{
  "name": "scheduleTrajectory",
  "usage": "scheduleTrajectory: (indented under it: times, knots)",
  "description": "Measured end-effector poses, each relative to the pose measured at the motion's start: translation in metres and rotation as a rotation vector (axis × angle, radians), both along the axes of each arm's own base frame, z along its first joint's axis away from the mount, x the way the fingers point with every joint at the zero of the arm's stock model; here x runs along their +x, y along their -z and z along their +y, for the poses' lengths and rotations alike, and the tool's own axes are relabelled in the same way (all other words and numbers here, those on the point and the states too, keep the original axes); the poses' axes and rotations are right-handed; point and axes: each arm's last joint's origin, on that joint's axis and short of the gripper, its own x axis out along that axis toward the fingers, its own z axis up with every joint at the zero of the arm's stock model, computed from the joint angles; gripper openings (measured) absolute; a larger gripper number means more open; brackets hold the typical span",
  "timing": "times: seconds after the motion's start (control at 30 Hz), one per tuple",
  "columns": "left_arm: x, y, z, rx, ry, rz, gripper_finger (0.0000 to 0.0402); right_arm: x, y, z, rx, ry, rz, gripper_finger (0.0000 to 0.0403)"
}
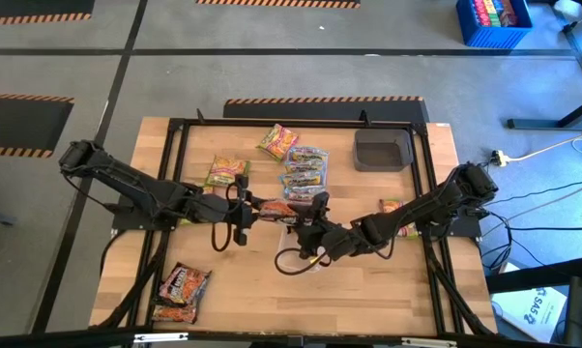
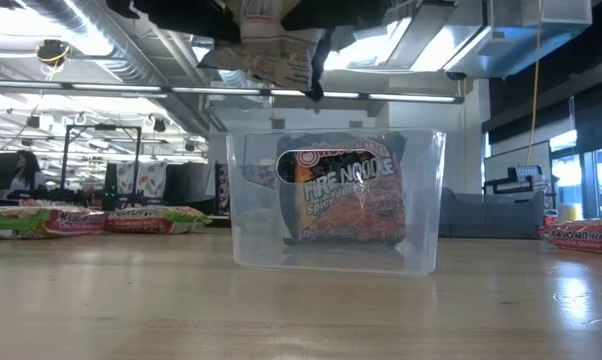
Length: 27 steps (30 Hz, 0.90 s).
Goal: Sort Maruchan noodles
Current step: Put the top black noodle pack into the bottom transparent bin
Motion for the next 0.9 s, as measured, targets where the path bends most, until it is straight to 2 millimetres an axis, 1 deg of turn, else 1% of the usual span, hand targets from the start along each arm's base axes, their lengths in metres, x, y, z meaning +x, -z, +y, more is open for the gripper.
scheduleTrajectory:
  times: [0.17, 0.27, 0.37, 0.47, 0.57, 0.63, 0.7, 0.73, 0.8, 0.9]
  knots:
    - [0.0, 0.0, 0.0, 0.0, 0.0, 0.0, 0.0126, -0.001, 0.0, 0.001, -0.007, 0.011, 0.0, 0.0237]
    - [0.0, 0.0, 0.0, 0.001, -0.003, 0.0, 0.0126, -0.003, 0.0, 0.005, -0.02, 0.019, 0.003, 0.0253]
    - [0.0, 0.0, 0.0, 0.009, -0.018, -0.003, 0.0126, -0.008, -0.001, 0.014, -0.035, 0.021, -0.001, 0.0256]
    - [-0.001, -0.001, -0.002, 0.042, -0.047, -0.008, 0.0126, -0.019, -0.007, 0.028, -0.043, 0.011, -0.007, 0.0257]
    - [-0.004, -0.001, -0.008, 0.09, -0.043, -0.007, 0.0126, -0.037, -0.013, 0.042, -0.03, 0.02, -0.009, 0.0257]
    - [-0.006, -0.001, -0.012, 0.118, -0.048, -0.008, 0.0126, -0.05, -0.017, 0.047, 0.011, 0.02, -0.002, 0.0257]
    - [-0.008, -0.002, -0.017, 0.153, -0.039, -0.005, 0.0126, -0.063, -0.021, 0.047, 0.094, 0.02, 0.004, 0.0257]
    - [-0.009, -0.002, -0.02, 0.172, -0.035, -0.003, 0.0126, -0.069, -0.023, 0.044, 0.151, 0.028, 0.014, 0.0257]
    - [-0.011, -0.002, -0.025, 0.223, -0.024, 0.003, 0.0126, -0.081, -0.022, 0.034, 0.258, 0.058, 0.05, 0.0257]
    - [-0.01, 0.005, -0.035, 0.316, -0.026, 0.032, 0.0126, -0.091, -0.017, 0.015, 0.384, 0.121, 0.056, 0.0257]
